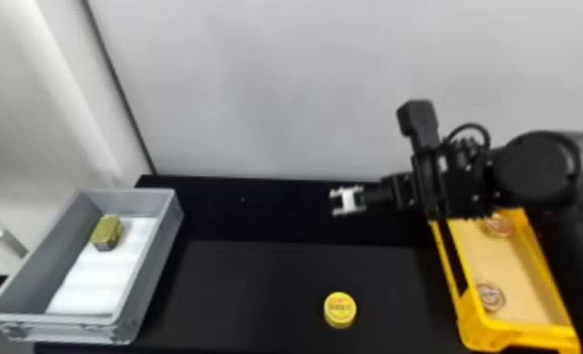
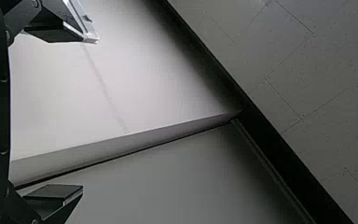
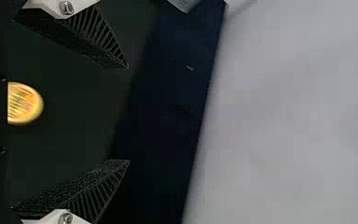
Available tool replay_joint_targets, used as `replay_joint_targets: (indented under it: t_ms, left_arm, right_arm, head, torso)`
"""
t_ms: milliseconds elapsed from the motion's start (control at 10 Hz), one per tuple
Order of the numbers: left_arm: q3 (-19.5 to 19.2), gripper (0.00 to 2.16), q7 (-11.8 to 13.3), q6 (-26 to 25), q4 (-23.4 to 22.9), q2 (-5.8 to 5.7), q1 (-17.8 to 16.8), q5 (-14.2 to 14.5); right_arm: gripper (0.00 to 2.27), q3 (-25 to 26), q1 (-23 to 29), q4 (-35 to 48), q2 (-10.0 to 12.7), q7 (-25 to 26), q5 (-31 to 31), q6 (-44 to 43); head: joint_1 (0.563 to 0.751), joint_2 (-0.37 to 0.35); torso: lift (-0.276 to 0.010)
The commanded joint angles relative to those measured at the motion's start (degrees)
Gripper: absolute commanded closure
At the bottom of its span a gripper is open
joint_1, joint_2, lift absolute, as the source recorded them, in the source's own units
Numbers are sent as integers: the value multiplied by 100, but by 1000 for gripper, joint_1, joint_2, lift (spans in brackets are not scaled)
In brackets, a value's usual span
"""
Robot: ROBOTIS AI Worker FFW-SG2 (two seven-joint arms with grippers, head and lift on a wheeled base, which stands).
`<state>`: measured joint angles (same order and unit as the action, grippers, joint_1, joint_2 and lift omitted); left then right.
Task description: Pick up the round yellow can and place it in the yellow rectangular box
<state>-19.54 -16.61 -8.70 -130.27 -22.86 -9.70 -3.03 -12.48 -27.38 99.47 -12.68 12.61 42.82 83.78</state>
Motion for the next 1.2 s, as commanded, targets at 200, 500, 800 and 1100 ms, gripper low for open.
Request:
replay_joint_targets:
  t_ms: [200, 500, 800, 1100]
  left_arm:
    - [108, 130, -1, -1, 37, 35, -50, 66]
    - [284, 131, -1, -1, 99, 61, -173, 75]
    - [433, 131, 17, 8, 160, 96, -269, 83]
    - [556, 131, 25, -9, 186, 79, -375, 83]
  right_arm:
    - [33, -194, 347, -499, -103, -206, 200, 310]
    - [33, -1091, 136, -974, -490, -1463, -1013, -94]
    - [32, -1636, 224, -1712, 257, -6466, -6780, -1176]
    - [33, -2225, 4, -2169, 169, -6660, -6956, -1923]
  head:
    - [694, 54]
    - [694, 54]
    - [694, 54]
    - [694, 54]
  torso:
    - [-3]
    - [-3]
    - [-3]
    - [-3]
